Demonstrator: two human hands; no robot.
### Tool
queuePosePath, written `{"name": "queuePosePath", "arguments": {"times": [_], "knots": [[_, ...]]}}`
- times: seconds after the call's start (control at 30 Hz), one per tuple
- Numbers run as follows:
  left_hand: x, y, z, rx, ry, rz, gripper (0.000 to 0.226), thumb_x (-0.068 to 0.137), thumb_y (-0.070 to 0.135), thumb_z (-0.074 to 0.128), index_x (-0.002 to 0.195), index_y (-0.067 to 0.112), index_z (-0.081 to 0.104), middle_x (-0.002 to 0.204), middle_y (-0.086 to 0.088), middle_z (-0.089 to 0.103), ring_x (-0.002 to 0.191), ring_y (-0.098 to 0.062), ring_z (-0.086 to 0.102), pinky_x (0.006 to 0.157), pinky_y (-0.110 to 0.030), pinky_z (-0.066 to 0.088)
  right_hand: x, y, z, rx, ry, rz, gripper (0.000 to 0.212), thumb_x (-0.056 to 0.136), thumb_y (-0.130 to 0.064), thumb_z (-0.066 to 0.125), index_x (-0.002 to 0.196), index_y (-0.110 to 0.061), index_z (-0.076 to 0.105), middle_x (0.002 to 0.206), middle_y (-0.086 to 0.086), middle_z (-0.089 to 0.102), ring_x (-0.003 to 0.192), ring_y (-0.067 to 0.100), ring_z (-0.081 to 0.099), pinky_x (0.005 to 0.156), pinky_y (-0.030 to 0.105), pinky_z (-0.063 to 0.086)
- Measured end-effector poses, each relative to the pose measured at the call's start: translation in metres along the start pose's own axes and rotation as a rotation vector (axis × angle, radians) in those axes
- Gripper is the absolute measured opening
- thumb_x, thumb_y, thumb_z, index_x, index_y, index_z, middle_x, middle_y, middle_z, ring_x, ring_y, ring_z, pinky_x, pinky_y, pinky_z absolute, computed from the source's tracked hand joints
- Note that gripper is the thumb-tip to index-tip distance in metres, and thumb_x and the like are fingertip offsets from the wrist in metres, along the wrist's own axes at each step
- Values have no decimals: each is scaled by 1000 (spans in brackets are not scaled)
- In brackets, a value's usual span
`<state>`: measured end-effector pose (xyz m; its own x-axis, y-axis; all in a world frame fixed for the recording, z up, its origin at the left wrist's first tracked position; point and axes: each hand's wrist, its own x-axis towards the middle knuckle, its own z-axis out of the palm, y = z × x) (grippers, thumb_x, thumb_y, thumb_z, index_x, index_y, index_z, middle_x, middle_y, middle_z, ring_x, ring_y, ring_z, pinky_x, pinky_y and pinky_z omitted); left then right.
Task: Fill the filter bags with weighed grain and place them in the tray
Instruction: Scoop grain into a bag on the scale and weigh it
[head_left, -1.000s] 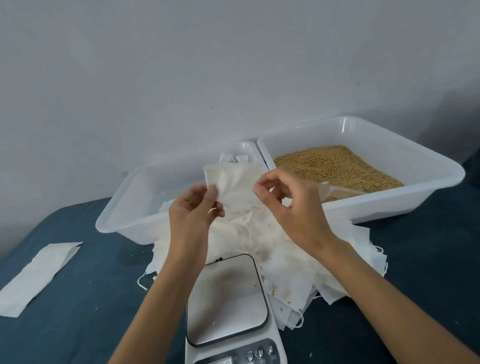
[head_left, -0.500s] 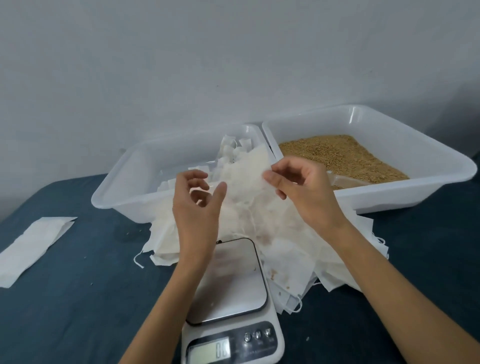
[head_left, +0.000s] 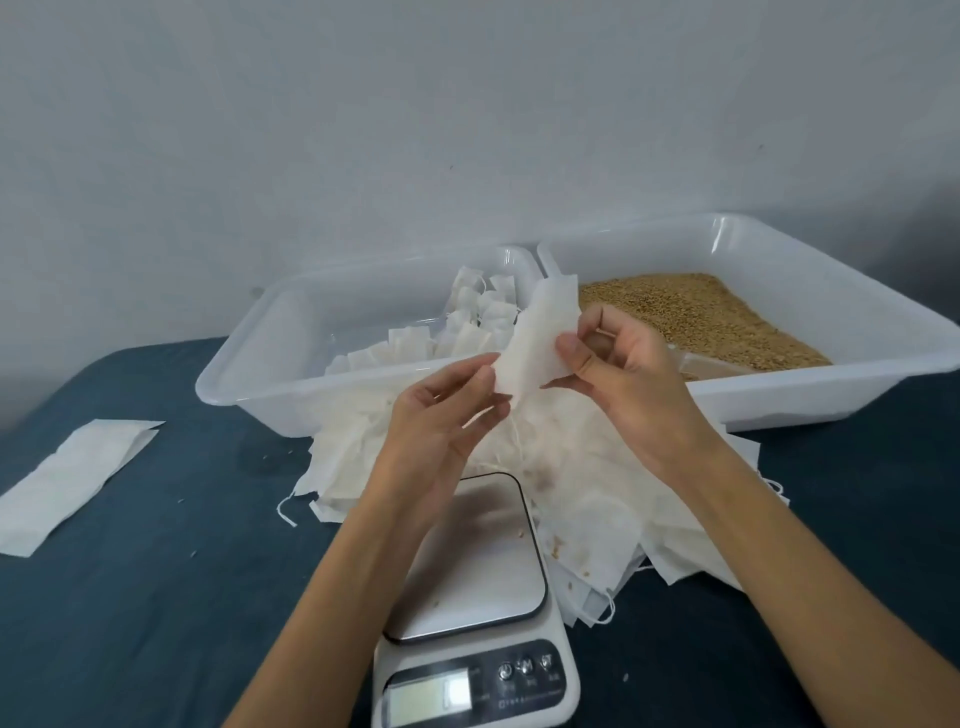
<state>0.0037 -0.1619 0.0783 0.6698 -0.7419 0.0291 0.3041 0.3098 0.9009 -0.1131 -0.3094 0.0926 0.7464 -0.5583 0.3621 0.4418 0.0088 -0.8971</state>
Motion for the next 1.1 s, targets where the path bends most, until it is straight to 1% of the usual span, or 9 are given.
{"name": "queuePosePath", "arguments": {"times": [0.17, 0.27, 0.4, 0.47, 0.57, 0.67, 0.83, 0.93, 1.1], "knots": [[5, 7, -9, -83, 7, 17, 36, 84, 16, 72, 118, 7, 73, 100, -5, 76, 87, -15, 70, 81, -26, 59, 0, 3, -1, -209, 0, -43, 17, 95, 1, 62, 85, -5, 51, 66, 5, 70, 60, 19, 68, 64, 33, 61], [6, 8, -10, -46, 24, 71, 31, 82, 13, 73, 113, 7, 75, 101, -6, 77, 91, -16, 73, 82, -26, 59, 0, 3, 0, -226, 43, -47, 14, 95, 0, 64, 88, -6, 53, 69, 7, 70, 58, 21, 67, 62, 31, 59], [5, 6, -9, 80, 125, 168, 19, 97, 3, 65, 113, 6, 75, 98, -5, 78, 84, -17, 64, 72, -21, 54, -4, 8, 4, -433, 185, -173, 22, 93, -8, 72, 109, -12, 56, 103, -3, 68, 76, 19, 68, 69, 29, 57], [6, 4, -9, 160, 177, 218, 21, 100, 0, 63, 117, 4, 74, 99, -9, 78, 83, -20, 61, 73, -22, 54, -7, 10, 5, -598, 258, -321, 30, 91, -13, 75, 113, -18, 56, 107, -3, 63, 80, 16, 64, 74, 28, 55], [3, 0, -4, 231, 166, 264, 24, 98, -1, 65, 121, 1, 72, 101, -18, 74, 88, -22, 67, 79, -24, 57, -12, 12, 10, -470, 148, -321, 23, 91, -14, 75, 106, -19, 58, 89, -3, 67, 76, 19, 67, 74, 33, 57], [-2, -5, 4, 330, 74, 303, 26, 93, -3, 71, 118, -1, 73, 99, -28, 72, 88, -24, 72, 80, -27, 59, -13, 15, 15, -366, 17, -190, 16, 91, -17, 76, 103, -18, 65, 90, 2, 72, 81, 23, 71, 76, 33, 59], [-4, -8, 6, 389, 23, 319, 10, 85, 0, 79, 94, 4, 75, 74, -8, 70, 67, -16, 65, 71, -23, 55, -13, 15, 16, -353, -28, -145, 18, 87, -25, 80, 99, -18, 68, 90, 0, 73, 85, 18, 72, 77, 30, 59], [-5, -11, 7, 405, -10, 298, 6, 86, -3, 78, 89, 1, 73, 74, -9, 69, 65, -15, 61, 68, -22, 53, -15, 17, 19, -367, -22, -134, 18, 87, -23, 80, 93, -18, 63, 81, -7, 68, 78, 15, 68, 72, 26, 56], [-4, -7, 7, 181, 29, 188, 2, 92, 5, 73, 93, 3, 74, 78, -9, 68, 71, -16, 63, 71, -25, 55, -11, 16, 15, -333, 40, -202, 21, 93, -3, 70, 89, -14, 52, 77, 2, 69, 73, 23, 71, 69, 26, 55]]}}
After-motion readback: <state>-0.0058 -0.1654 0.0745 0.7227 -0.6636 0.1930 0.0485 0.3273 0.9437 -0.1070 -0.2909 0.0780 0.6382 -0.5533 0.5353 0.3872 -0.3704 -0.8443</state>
